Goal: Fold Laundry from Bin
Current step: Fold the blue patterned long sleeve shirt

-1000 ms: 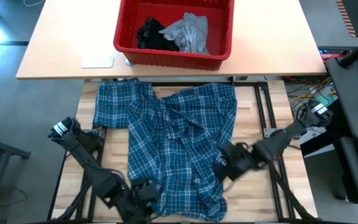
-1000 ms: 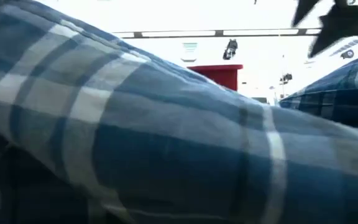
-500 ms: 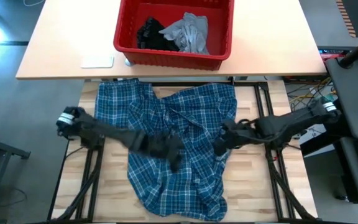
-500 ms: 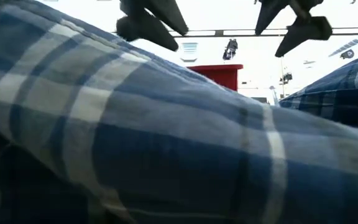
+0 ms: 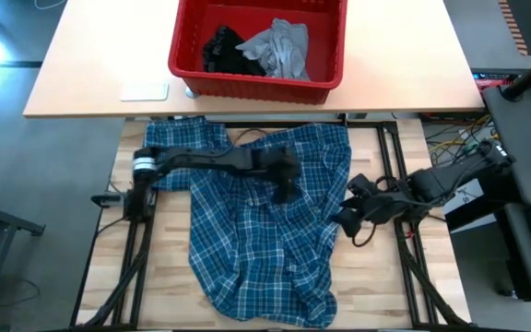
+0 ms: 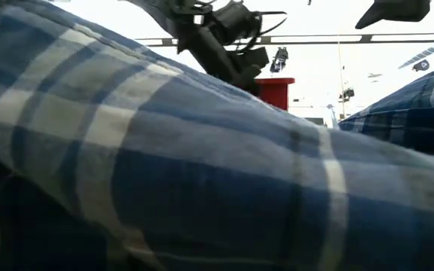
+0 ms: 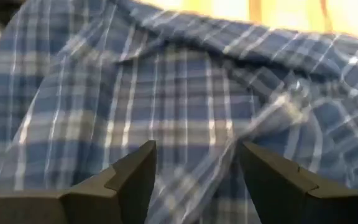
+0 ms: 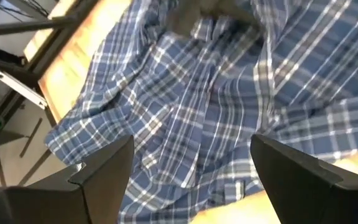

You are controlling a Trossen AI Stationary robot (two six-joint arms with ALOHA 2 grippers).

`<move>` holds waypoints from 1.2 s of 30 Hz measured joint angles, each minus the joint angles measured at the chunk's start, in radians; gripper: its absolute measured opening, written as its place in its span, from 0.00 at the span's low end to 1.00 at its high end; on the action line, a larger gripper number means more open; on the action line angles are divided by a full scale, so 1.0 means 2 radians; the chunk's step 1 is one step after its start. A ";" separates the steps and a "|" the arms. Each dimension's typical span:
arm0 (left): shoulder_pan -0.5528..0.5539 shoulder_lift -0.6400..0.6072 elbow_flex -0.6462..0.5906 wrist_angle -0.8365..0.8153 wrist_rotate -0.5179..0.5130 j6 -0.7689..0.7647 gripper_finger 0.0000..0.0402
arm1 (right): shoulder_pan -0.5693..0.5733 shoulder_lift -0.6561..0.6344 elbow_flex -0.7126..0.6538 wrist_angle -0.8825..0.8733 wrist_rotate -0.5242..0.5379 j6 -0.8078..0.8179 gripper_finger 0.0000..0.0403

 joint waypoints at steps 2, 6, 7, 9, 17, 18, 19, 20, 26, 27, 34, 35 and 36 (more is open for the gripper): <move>0.003 0.027 0.038 -0.023 0.000 0.015 0.51 | -0.005 -0.010 0.000 0.000 0.002 -0.016 0.78; 0.012 0.088 0.133 -0.129 0.061 0.047 0.47 | -0.022 -0.034 0.000 0.000 0.000 -0.058 0.78; 0.013 0.104 0.158 -0.162 0.076 0.059 0.46 | -0.027 -0.041 0.000 0.000 0.000 -0.067 0.78; 0.008 0.133 0.208 -0.229 0.098 0.078 0.43 | -0.035 -0.059 0.000 -0.001 0.000 -0.081 0.78; 0.002 0.242 0.384 -0.388 0.099 0.076 0.16 | -0.043 -0.122 0.000 -0.025 0.029 -0.113 0.78; 0.002 0.251 0.400 -0.396 0.101 0.062 0.08 | -0.043 -0.127 0.000 -0.030 0.034 -0.113 0.78; 0.001 0.249 0.396 -0.390 0.109 0.042 0.04 | -0.043 -0.131 0.000 -0.033 0.038 -0.113 0.78; 0.001 0.236 0.377 -0.382 0.126 0.023 0.03 | -0.043 -0.135 0.000 -0.033 0.041 -0.115 0.77; -0.005 0.180 0.369 -0.428 0.143 -0.030 0.00 | -0.042 -0.144 -0.001 -0.042 0.040 -0.136 0.75; -0.008 0.165 0.370 -0.434 0.147 -0.039 0.00 | -0.042 -0.143 -0.004 -0.042 0.040 -0.141 0.74; -0.043 0.081 0.368 -0.491 0.163 -0.116 0.00 | -0.042 -0.135 -0.036 -0.043 0.026 -0.116 0.74; -0.050 0.069 0.367 -0.504 0.159 -0.125 0.00 | -0.042 -0.134 -0.041 -0.042 0.020 -0.111 0.74; -0.059 0.059 0.365 -0.515 0.149 -0.137 0.00 | -0.042 -0.134 -0.047 -0.042 0.013 -0.104 0.75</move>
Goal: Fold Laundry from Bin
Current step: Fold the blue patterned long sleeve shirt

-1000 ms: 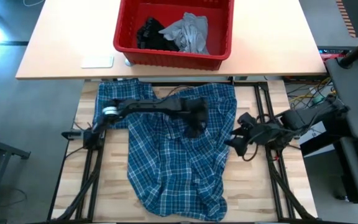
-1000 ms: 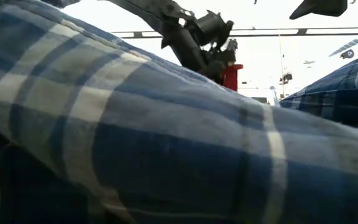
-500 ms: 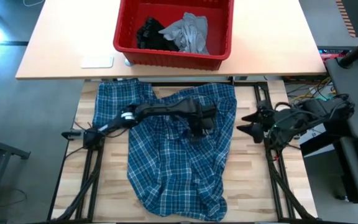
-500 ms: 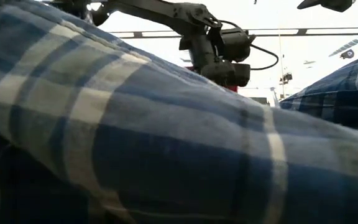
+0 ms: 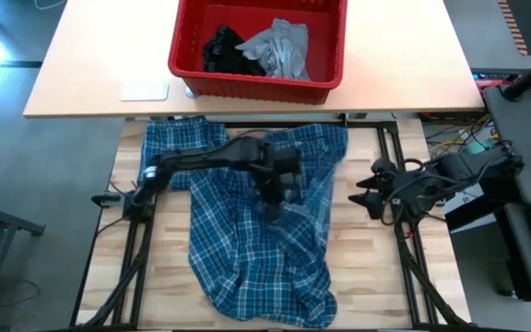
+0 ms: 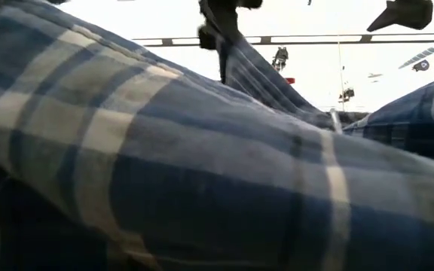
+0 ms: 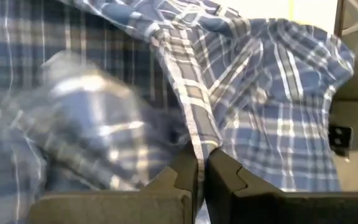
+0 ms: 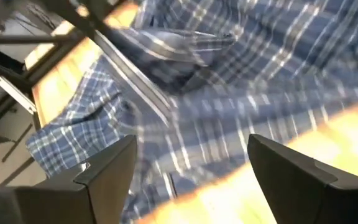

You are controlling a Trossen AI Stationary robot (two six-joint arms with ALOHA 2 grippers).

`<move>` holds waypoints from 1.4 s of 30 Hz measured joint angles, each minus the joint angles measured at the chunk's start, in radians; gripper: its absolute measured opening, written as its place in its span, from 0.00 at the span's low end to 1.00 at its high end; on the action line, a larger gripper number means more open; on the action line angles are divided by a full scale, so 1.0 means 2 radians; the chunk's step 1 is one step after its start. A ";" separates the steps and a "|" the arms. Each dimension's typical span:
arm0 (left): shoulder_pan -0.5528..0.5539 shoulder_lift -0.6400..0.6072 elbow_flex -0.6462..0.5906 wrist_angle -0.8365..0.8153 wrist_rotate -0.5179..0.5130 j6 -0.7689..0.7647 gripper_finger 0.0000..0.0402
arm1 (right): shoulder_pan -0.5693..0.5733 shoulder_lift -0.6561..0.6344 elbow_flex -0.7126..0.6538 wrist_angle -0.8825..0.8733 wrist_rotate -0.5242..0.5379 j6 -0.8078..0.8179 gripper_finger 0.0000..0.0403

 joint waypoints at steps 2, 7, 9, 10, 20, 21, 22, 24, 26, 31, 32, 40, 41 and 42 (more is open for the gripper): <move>-0.021 -0.018 -0.007 -0.022 -0.012 -0.033 0.00 | 0.003 0.003 -0.011 0.000 -0.007 0.014 0.75; -0.091 -0.052 -0.018 -0.041 -0.018 -0.144 0.00 | 0.004 0.008 -0.035 0.000 -0.018 0.047 0.74; -0.124 -0.061 -0.018 -0.034 -0.019 -0.190 0.00 | 0.004 0.013 -0.042 0.001 -0.023 0.065 0.74; -0.142 -0.062 -0.017 -0.028 -0.019 -0.211 0.00 | 0.004 0.016 -0.045 0.000 -0.029 0.067 0.75; -0.219 -0.043 -0.071 -0.028 -0.112 -0.356 0.02 | -0.008 0.069 -0.056 0.000 -0.014 0.053 0.84; -0.218 -0.043 -0.083 -0.028 -0.112 -0.360 0.03 | -0.015 0.074 -0.059 -0.001 -0.017 0.061 0.85; -0.218 -0.043 -0.094 -0.029 -0.111 -0.361 0.06 | -0.024 0.079 -0.062 -0.004 -0.021 0.072 0.86; -0.213 -0.043 -0.115 -0.030 -0.102 -0.356 0.12 | -0.055 0.086 -0.073 -0.007 -0.026 0.091 0.86; -0.204 -0.043 -0.129 -0.033 -0.086 -0.342 0.21 | -0.105 0.089 -0.092 -0.005 -0.029 0.096 0.86; -0.164 -0.047 -0.125 -0.057 -0.038 -0.291 0.44 | -0.276 0.090 -0.176 0.094 -0.102 0.065 0.81; -0.157 -0.048 -0.115 -0.069 -0.033 -0.282 0.48 | -0.312 0.096 -0.193 0.130 -0.128 0.053 0.81; -0.107 -0.049 -0.066 -0.090 -0.036 -0.257 0.66 | -0.515 0.227 -0.234 0.338 -0.229 0.027 0.80; -0.105 -0.049 -0.065 -0.091 -0.042 -0.258 0.66 | -0.529 0.247 -0.233 0.343 -0.240 0.021 0.80; -0.105 -0.049 -0.066 -0.090 -0.046 -0.257 0.66 | -0.541 0.264 -0.230 0.350 -0.253 0.012 0.80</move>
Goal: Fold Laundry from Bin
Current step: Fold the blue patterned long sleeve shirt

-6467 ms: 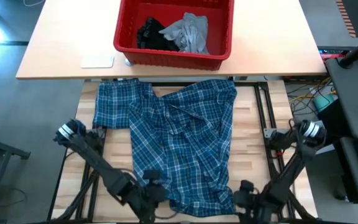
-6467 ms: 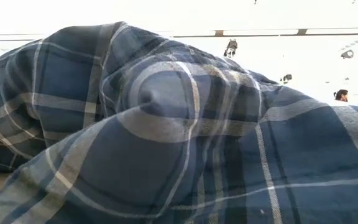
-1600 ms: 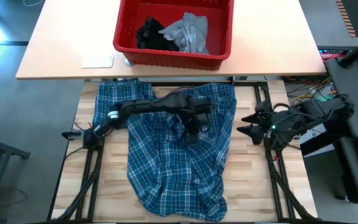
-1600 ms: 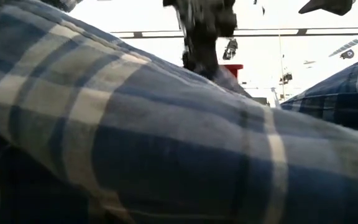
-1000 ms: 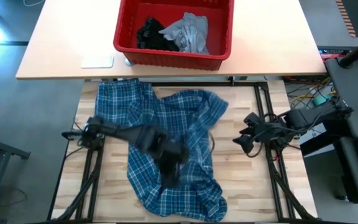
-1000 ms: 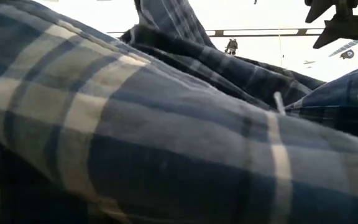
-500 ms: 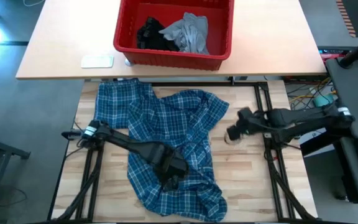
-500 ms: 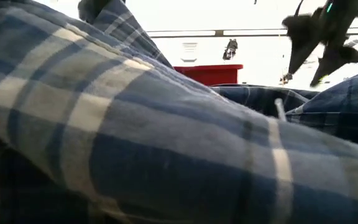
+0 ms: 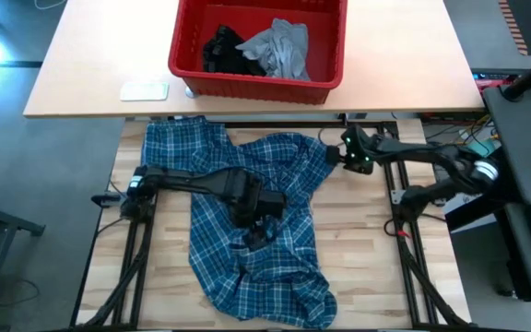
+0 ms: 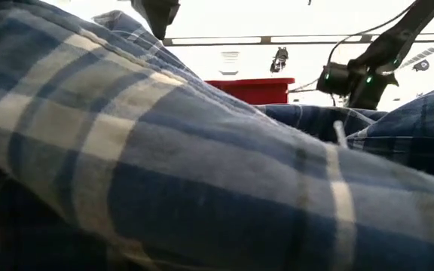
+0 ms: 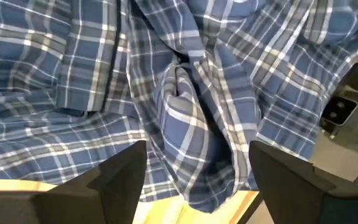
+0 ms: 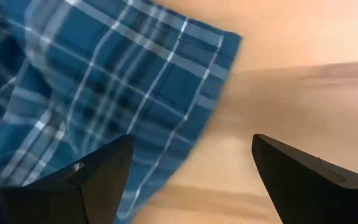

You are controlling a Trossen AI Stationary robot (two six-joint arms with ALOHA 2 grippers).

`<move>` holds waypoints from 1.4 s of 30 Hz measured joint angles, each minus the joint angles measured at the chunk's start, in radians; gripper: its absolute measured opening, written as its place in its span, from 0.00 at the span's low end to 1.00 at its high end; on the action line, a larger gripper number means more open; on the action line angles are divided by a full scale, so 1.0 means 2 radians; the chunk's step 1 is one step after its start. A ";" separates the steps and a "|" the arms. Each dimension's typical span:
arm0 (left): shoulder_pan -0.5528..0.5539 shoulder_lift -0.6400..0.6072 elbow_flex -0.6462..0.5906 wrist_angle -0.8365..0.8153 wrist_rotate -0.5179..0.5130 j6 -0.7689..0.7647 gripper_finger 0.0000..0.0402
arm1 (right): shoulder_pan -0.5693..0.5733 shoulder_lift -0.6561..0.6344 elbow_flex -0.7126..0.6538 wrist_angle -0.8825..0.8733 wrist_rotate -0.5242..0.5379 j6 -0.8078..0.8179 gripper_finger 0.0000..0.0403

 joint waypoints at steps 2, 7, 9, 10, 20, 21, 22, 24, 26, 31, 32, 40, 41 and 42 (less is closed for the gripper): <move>-0.001 0.000 -0.009 0.000 -0.001 0.003 0.66 | -0.015 0.030 0.006 0.011 -0.014 -0.002 0.79; -0.002 0.000 -0.049 0.009 -0.003 0.018 0.63 | -0.029 0.077 0.007 0.054 -0.024 0.003 0.68; -0.001 0.000 -0.070 0.016 -0.003 0.027 0.61 | -0.033 0.089 0.007 0.072 -0.017 0.014 0.60; -0.001 0.001 -0.079 0.020 -0.003 0.032 0.61 | -0.034 0.095 0.007 0.077 -0.012 0.015 0.56; -0.004 0.001 -0.134 0.088 0.010 0.075 0.58 | -0.035 0.079 0.025 0.114 0.082 -0.071 0.05; -0.005 0.001 -0.135 0.095 0.010 0.081 0.58 | -0.039 0.065 0.039 0.109 0.097 -0.090 0.04; -0.006 0.001 -0.137 0.104 0.010 0.087 0.58 | -0.044 0.052 0.060 0.106 0.106 -0.106 0.03; -0.006 0.000 -0.141 0.120 0.014 0.096 0.58 | -0.057 0.041 0.103 0.085 0.116 -0.144 0.02; -0.007 0.000 -0.147 0.134 0.020 0.101 0.58 | -0.071 0.045 0.148 0.046 0.116 -0.182 0.02; -0.008 0.000 -0.167 0.190 0.020 0.122 0.58 | -0.092 0.071 0.258 -0.023 0.112 -0.251 0.02; -0.009 0.000 -0.170 0.201 0.020 0.127 0.58 | -0.091 0.077 0.269 -0.039 0.106 -0.262 0.02; -0.014 0.000 -0.170 0.211 0.036 0.164 0.58 | -0.026 0.123 0.309 -0.051 0.040 -0.258 0.02; -0.015 0.000 -0.170 0.211 0.041 0.166 0.58 | -0.017 0.135 0.312 -0.048 0.040 -0.256 0.02; -0.016 0.000 -0.170 0.209 0.043 0.167 0.58 | -0.006 0.147 0.316 -0.042 0.040 -0.252 0.02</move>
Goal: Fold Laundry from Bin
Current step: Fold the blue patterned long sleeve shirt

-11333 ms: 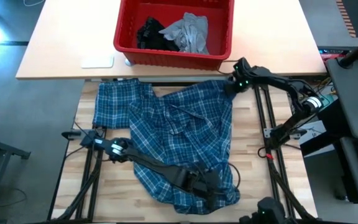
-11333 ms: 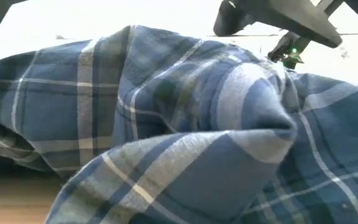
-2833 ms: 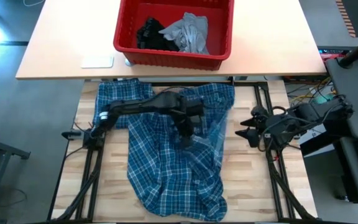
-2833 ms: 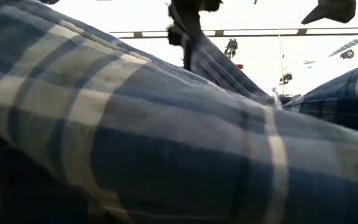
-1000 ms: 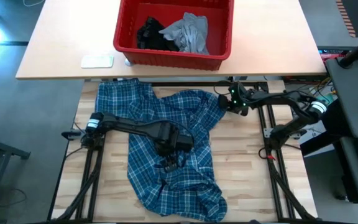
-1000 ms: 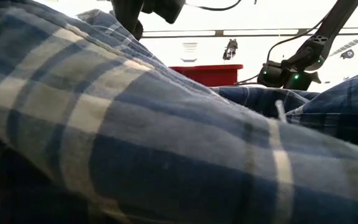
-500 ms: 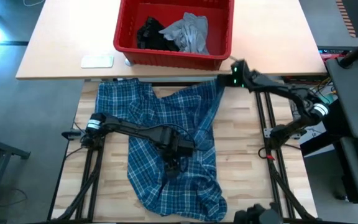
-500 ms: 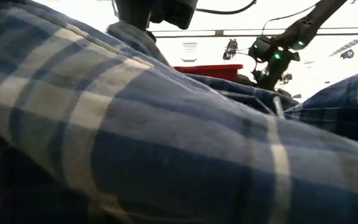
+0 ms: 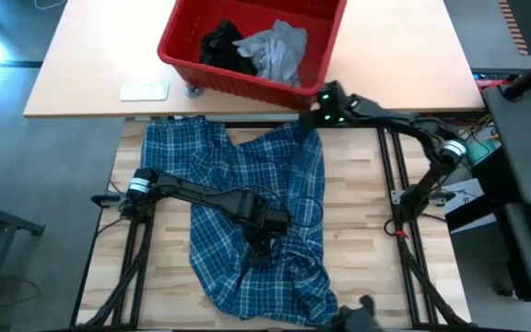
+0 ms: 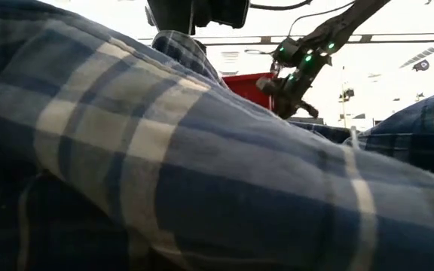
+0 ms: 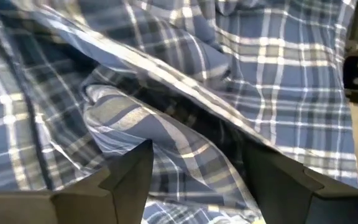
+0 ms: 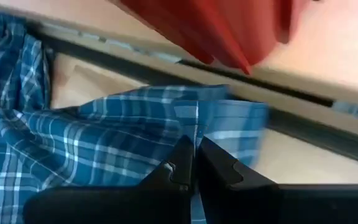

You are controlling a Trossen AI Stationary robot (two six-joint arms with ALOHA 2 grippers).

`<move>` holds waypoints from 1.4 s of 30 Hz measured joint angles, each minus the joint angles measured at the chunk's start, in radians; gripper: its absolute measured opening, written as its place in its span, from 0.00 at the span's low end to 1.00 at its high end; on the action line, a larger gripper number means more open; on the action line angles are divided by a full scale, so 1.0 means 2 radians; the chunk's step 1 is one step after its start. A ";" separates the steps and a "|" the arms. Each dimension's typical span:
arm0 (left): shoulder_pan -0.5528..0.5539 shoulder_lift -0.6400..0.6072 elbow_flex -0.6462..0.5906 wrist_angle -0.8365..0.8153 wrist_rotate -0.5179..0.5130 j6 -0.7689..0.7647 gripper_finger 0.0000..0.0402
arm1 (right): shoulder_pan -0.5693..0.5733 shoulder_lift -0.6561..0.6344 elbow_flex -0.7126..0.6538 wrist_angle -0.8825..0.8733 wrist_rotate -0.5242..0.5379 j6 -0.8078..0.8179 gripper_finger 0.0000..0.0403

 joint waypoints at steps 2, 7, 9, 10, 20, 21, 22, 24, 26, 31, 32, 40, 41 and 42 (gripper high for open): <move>-0.002 0.000 0.000 -0.006 0.003 0.002 0.58 | 0.019 0.023 0.009 0.010 0.001 0.009 0.02; -0.004 0.000 0.000 -0.026 0.006 0.006 0.58 | 0.053 0.066 0.031 0.011 0.010 0.033 0.02; -0.005 0.000 0.000 -0.026 0.006 0.008 0.57 | 0.068 0.073 0.041 0.024 0.022 0.033 0.02; -0.006 0.000 0.000 -0.028 0.006 0.009 0.57 | 0.077 0.076 0.047 0.032 0.030 0.033 0.02; -0.009 -0.002 0.000 -0.070 0.011 0.011 0.57 | 0.107 0.191 0.156 0.034 0.076 0.027 0.03; -0.012 -0.003 0.000 -0.078 0.018 0.006 0.57 | 0.107 0.205 0.170 0.019 0.075 0.026 0.03; -0.018 -0.003 0.000 -0.086 0.021 0.001 0.57 | 0.107 0.219 0.184 0.004 0.074 0.024 0.05; -0.031 -0.003 -0.003 -0.103 0.033 -0.004 0.57 | 0.106 0.240 0.210 -0.024 0.064 0.018 0.09; -0.041 -0.005 -0.010 -0.112 0.051 -0.015 0.57 | 0.106 0.255 0.236 -0.052 0.055 0.013 0.16; -0.052 -0.028 -0.048 -0.067 0.080 -0.059 0.57 | 0.109 0.257 0.279 -0.097 0.059 -0.015 0.38; -0.054 -0.031 -0.055 -0.050 0.089 -0.069 0.57 | 0.109 0.253 0.281 -0.100 0.062 -0.021 0.42; -0.061 -0.034 -0.077 0.033 0.122 -0.119 0.59 | 0.120 0.156 0.263 -0.182 0.068 -0.037 0.66; -0.061 -0.033 -0.077 0.036 0.123 -0.124 0.60 | 0.124 0.149 0.254 -0.192 0.066 -0.041 0.67; -0.060 -0.032 -0.076 0.041 0.127 -0.130 0.61 | 0.126 0.142 0.244 -0.197 0.063 -0.044 0.67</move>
